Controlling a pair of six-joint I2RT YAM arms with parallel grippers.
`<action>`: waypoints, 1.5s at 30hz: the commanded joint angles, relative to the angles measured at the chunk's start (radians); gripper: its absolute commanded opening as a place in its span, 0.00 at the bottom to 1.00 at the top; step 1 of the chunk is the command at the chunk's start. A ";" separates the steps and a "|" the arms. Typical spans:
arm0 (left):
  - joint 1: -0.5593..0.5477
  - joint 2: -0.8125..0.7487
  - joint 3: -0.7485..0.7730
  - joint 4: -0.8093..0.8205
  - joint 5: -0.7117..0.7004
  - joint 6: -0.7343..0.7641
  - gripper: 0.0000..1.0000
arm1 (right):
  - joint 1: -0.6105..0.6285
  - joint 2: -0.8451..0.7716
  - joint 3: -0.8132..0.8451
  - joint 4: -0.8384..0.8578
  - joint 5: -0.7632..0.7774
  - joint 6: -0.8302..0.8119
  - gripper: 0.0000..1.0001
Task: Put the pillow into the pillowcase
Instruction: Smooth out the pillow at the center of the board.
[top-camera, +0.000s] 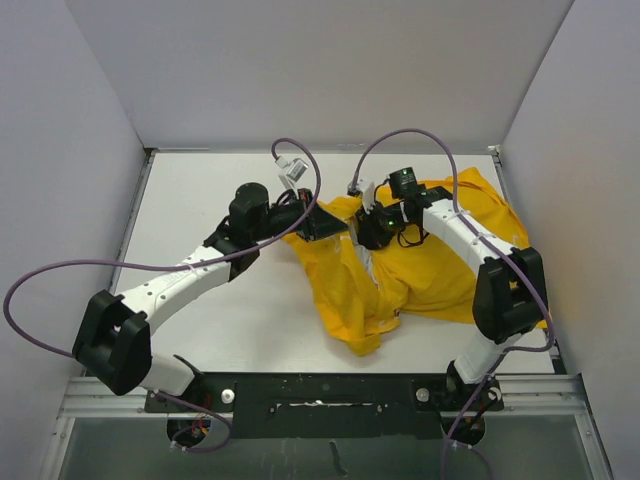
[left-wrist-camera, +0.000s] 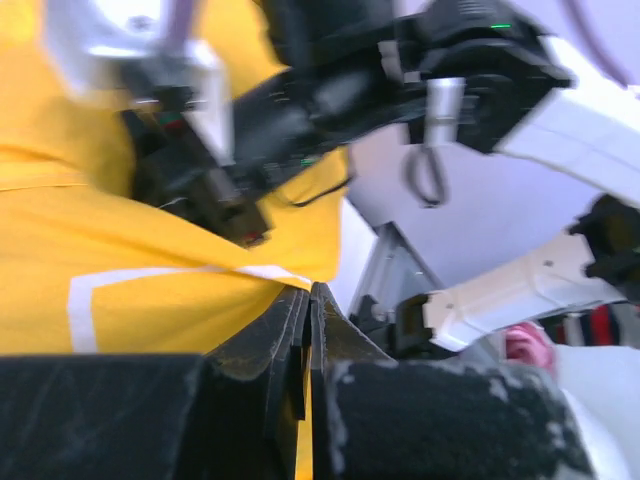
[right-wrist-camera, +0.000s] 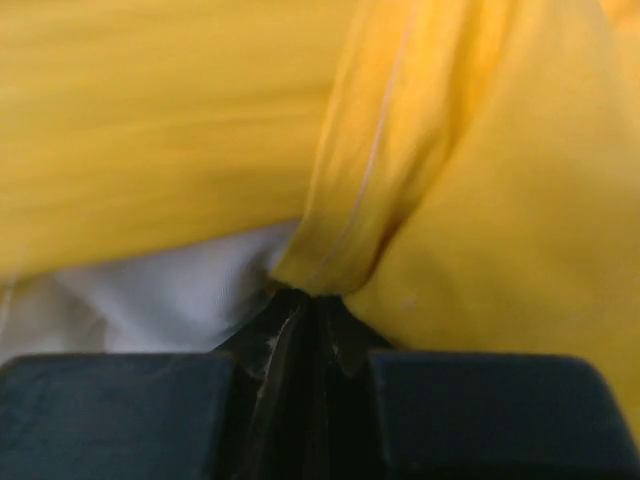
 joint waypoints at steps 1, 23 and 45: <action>-0.045 0.008 -0.043 0.474 0.148 -0.269 0.00 | -0.026 0.103 -0.094 0.105 -0.074 0.058 0.00; -0.003 0.297 -0.133 0.643 0.017 -0.328 0.52 | -0.094 -0.201 -0.187 0.250 -0.480 0.167 0.29; -0.120 -0.393 -0.492 -0.059 -0.368 -0.101 0.32 | -0.009 -0.404 -0.352 0.117 -0.335 -0.302 0.66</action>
